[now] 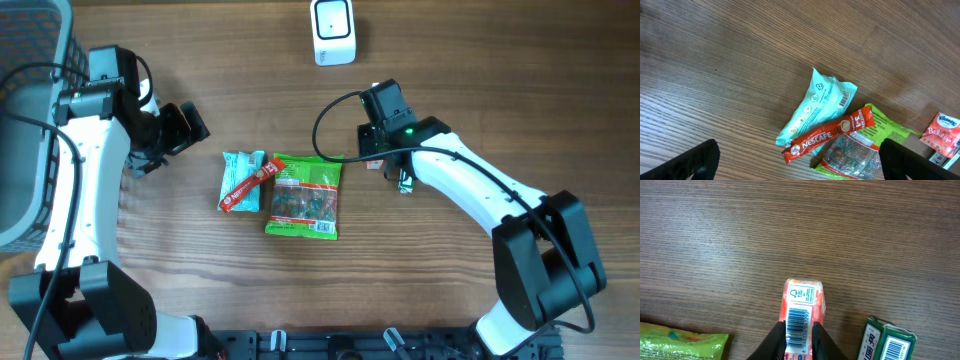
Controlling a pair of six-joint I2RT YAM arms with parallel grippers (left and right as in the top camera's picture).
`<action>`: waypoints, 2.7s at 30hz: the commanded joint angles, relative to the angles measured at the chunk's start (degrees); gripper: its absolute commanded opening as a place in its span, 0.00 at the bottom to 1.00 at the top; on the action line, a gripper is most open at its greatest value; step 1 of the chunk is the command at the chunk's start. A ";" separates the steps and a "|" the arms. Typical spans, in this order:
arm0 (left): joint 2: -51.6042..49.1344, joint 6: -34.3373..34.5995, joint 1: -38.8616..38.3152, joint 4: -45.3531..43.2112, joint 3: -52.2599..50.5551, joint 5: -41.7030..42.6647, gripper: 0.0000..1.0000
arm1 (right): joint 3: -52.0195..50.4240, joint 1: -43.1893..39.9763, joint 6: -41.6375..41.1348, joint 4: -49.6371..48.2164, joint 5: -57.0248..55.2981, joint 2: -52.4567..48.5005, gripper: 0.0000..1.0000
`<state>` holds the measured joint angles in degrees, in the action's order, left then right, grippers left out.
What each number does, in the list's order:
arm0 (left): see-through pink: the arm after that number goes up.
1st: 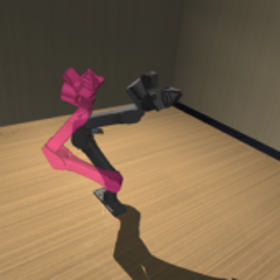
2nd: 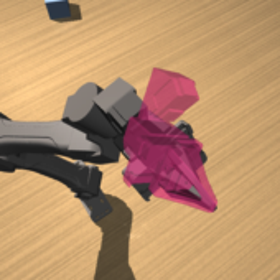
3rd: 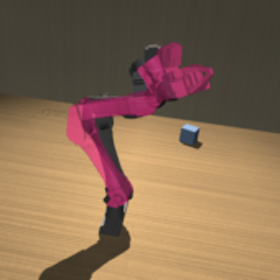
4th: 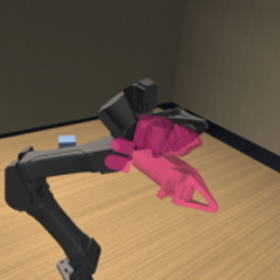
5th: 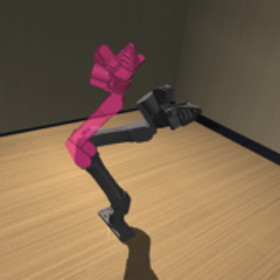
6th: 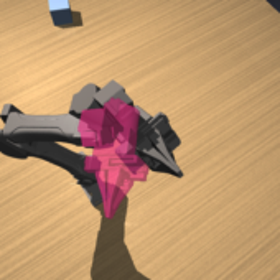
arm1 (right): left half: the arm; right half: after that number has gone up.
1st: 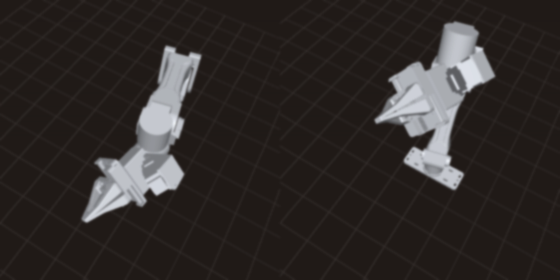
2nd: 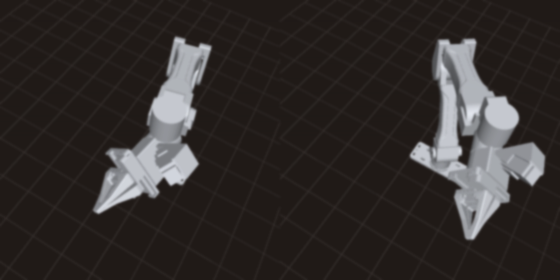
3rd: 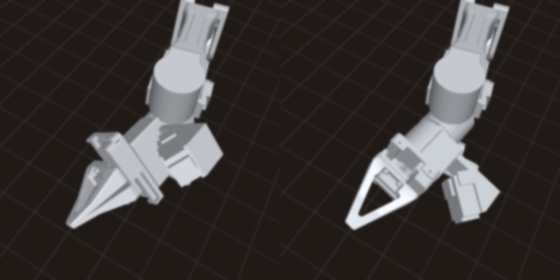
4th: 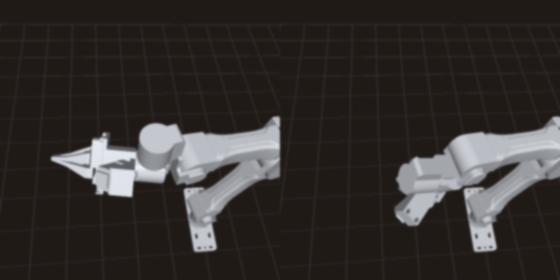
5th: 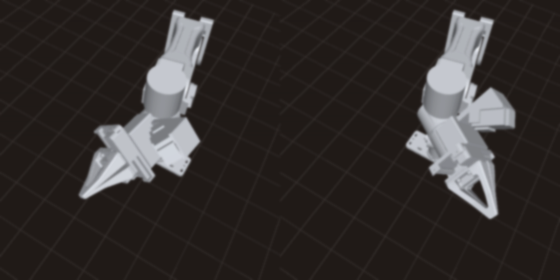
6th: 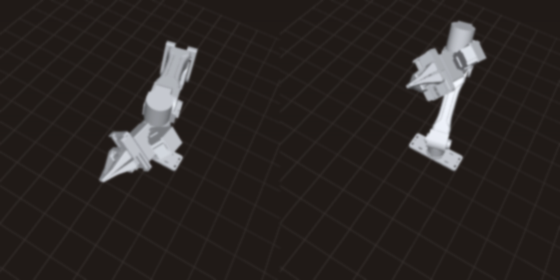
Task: Scan the item barcode
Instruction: 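Hold the right gripper over the red-white box beside the green bag, then grasp the red-white Kleenex box with the right gripper and lift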
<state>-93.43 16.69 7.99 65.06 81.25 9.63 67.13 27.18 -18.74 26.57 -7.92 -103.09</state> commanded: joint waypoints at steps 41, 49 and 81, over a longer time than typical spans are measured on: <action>0.74 0.50 0.15 -0.15 -0.26 -0.33 1.00 | 3.32 -5.62 11.23 3.69 27.10 10.91 0.62; 0.74 0.50 0.15 -0.15 -0.26 -0.33 1.00 | 3.32 -12.70 19.85 9.97 34.38 9.27 0.73; 0.74 0.50 0.15 -0.15 -0.26 -0.33 1.00 | -0.61 -12.57 18.32 -0.46 37.79 -10.75 0.35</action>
<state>-93.43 16.69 7.99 65.06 81.23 9.63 67.68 14.46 0.91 27.09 28.49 -111.63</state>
